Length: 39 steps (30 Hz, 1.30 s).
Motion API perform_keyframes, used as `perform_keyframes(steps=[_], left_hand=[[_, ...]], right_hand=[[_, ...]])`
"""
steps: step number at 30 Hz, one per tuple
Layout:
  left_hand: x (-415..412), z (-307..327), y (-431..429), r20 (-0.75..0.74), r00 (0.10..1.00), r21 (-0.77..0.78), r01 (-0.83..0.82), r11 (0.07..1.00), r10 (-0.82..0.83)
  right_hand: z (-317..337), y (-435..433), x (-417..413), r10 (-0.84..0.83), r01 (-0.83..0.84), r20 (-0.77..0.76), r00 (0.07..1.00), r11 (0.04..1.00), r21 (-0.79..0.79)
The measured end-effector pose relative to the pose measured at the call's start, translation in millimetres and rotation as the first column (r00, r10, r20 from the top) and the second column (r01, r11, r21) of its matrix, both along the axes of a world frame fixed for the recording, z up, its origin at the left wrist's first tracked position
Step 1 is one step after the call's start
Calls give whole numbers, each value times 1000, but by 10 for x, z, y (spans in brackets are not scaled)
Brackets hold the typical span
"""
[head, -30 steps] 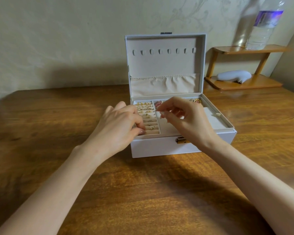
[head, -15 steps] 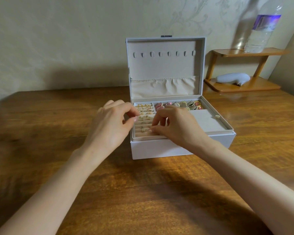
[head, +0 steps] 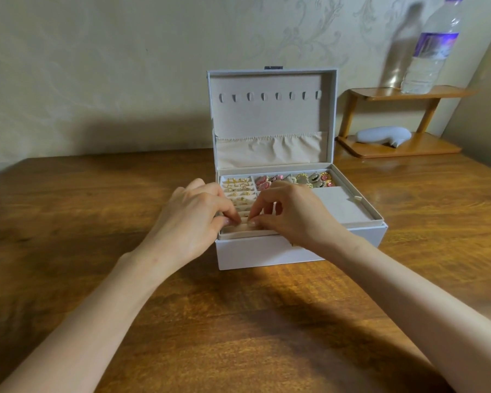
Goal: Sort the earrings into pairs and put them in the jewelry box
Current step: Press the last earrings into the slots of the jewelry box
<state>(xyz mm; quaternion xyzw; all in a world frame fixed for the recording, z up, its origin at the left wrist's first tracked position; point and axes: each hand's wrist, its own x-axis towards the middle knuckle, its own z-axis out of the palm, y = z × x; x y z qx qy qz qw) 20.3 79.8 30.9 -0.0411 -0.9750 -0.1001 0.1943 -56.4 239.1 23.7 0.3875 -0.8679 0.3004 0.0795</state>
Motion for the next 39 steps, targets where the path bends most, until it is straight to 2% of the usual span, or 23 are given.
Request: perform_keyframes(steps=[1,3,6,8,10,12,13,14,17,19,22,26,30,32,34,35,39], left_hand=[[-1,-1,-1,-11,1000,28,13,1000,-12],[-52,30,-26,-81,996,179,37,983,-23],[-309,142,-142,-220,970,509,26,860,101],[-568,219,-236,-133,971,740,-37,672,200],[-827,275,-303,54,978,878,-143,458,201],[-1020,311,-332,204,970,942,-232,242,133],[-1082,323,-334,246,966,953,-255,161,73],[-1121,339,-319,263,965,958,-262,118,5],[-1105,431,-191,264,962,960,-255,116,-72],[-1086,464,-165,253,965,964,-246,102,-68],[-1002,501,-180,232,969,969,-223,108,-81],[-798,507,-119,172,979,978,-157,136,-111],[-472,285,-42,1,989,998,8,61,-149],[-337,96,10,45,991,992,-30,122,-126],[-242,-67,72,121,989,968,-100,229,-81],[-213,-123,111,125,989,963,-102,249,-80],[-157,-189,191,109,993,967,-96,236,-45]], right_hand=[[20,27,-9,10,-9,20,1000,1000,-21],[109,123,-61,-7,16,68,998,990,-140],[275,345,-349,-130,161,110,985,923,-350],[366,495,-669,-187,257,192,963,849,-461],[438,618,-1031,-206,370,356,911,788,-492],[501,692,-1326,-176,485,565,806,745,-458],[520,698,-1421,-111,510,662,741,735,-447],[528,692,-1496,-40,511,725,688,736,-445],[516,630,-1565,139,469,801,582,748,-470],[530,591,-1540,168,467,806,567,741,-482],[599,602,-1389,156,465,770,619,717,-519],[595,832,-1062,150,401,719,678,744,-534],[412,1099,-649,212,320,690,692,766,-557],[227,1176,-498,209,334,685,698,751,-570],[44,1200,-411,156,337,708,689,796,-503],[-37,1203,-398,120,341,712,692,814,-469],[-162,1149,-381,40,356,663,748,818,-452]])
